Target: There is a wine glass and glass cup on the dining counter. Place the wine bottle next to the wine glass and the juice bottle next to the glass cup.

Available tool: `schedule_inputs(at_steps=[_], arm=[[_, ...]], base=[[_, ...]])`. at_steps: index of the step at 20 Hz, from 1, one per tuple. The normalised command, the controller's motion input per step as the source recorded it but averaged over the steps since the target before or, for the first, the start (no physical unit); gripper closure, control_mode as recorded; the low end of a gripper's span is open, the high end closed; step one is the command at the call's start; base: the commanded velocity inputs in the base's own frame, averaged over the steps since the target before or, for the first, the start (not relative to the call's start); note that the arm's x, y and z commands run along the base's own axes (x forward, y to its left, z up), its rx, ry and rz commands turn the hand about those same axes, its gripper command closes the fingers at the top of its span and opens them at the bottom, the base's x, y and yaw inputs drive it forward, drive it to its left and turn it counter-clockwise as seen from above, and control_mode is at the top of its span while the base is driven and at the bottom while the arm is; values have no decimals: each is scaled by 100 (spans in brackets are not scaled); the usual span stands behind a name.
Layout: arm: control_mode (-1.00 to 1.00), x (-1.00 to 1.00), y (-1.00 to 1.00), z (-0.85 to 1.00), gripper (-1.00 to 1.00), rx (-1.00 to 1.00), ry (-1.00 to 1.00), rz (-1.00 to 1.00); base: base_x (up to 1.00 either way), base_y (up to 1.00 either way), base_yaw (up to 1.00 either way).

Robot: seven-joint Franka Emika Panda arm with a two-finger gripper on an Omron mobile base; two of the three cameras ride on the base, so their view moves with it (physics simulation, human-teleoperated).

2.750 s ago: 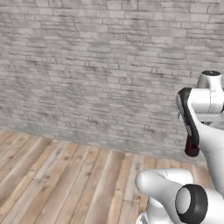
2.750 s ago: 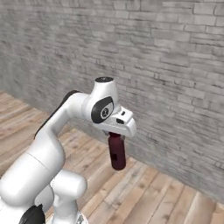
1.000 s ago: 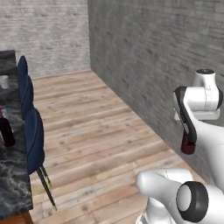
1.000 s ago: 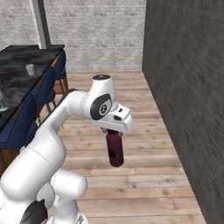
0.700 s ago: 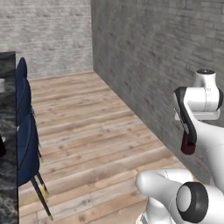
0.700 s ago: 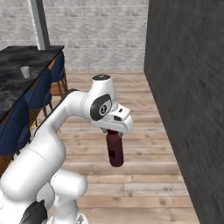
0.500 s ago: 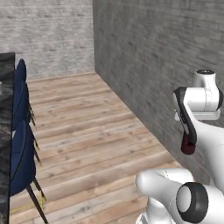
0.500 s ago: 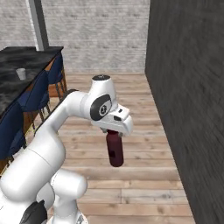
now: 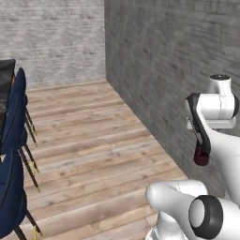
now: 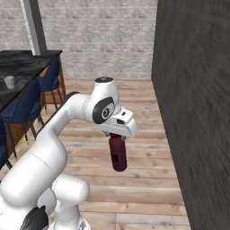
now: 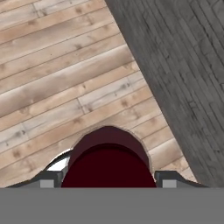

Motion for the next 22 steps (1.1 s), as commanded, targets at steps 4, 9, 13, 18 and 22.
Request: schedule_inputs(at_steps=[4, 9, 13, 18, 22], arm=[[100, 0, 0, 0, 100, 0, 0, 0], [100, 0, 0, 0, 100, 0, 0, 0], [100, 0, 0, 0, 100, 0, 0, 0], [100, 0, 0, 0, 100, 0, 0, 0], [100, 0, 0, 0, 100, 0, 0, 0]], base=[[73, -31, 11], [75, -29, 12], [76, -24, 17], [76, -23, 19], [77, -22, 20]])
